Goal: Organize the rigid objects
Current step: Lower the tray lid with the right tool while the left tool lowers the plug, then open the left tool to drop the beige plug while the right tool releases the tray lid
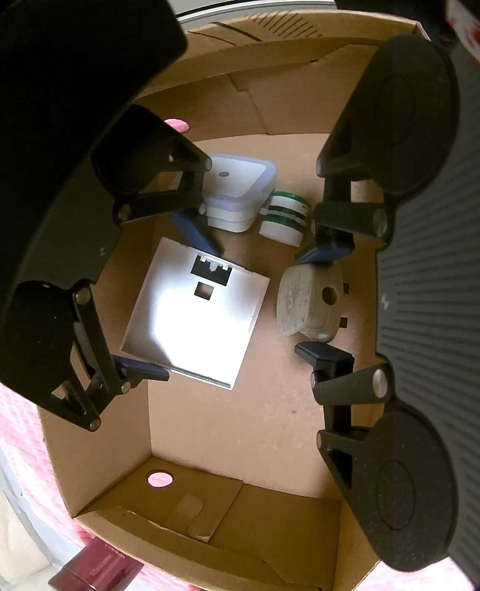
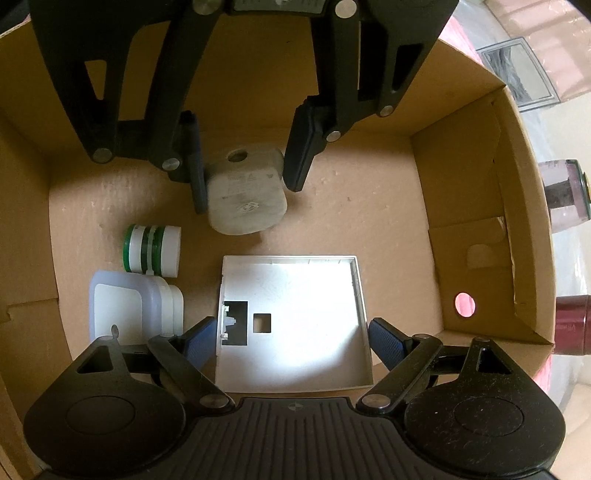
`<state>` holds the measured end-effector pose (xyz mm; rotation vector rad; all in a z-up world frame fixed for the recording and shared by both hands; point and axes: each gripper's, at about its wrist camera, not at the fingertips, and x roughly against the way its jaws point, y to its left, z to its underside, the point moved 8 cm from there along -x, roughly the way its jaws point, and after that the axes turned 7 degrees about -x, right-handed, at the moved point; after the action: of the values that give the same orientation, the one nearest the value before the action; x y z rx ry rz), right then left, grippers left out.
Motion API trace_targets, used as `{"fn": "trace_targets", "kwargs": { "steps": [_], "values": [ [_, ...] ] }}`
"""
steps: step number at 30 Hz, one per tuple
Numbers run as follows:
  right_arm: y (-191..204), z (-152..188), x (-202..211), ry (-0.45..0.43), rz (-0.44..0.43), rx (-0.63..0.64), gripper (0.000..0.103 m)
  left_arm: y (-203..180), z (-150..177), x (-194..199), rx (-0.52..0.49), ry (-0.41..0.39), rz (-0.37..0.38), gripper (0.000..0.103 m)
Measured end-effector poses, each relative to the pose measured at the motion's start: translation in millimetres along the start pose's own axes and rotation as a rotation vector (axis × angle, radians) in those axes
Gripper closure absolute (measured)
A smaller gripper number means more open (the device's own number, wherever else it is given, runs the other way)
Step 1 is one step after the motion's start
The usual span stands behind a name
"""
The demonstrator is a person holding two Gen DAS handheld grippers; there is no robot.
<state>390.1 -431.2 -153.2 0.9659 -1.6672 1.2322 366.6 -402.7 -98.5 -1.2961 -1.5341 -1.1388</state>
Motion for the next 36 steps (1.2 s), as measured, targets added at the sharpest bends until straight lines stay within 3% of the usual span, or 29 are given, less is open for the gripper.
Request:
{"fn": "trace_targets", "kwargs": {
  "steps": [9, 21, 28, 36],
  "values": [
    [5, -3, 3, 0.01, 0.03, 0.017, 0.019, -4, 2, -4, -0.009, 0.051, 0.008, 0.063],
    [6, -4, 23, -0.035, 0.062, -0.034, 0.019, -3, 2, -4, 0.003, 0.043, 0.001, 0.063],
    [5, -1, 38, -0.048, 0.09, -0.06, 0.019, 0, 2, 7, 0.023, 0.012, -0.017, 0.058],
    [1, 0, 67, -0.076, 0.141, -0.115, 0.019, -2, 0, 44, 0.077, -0.098, -0.058, 0.058]
  ]
}}
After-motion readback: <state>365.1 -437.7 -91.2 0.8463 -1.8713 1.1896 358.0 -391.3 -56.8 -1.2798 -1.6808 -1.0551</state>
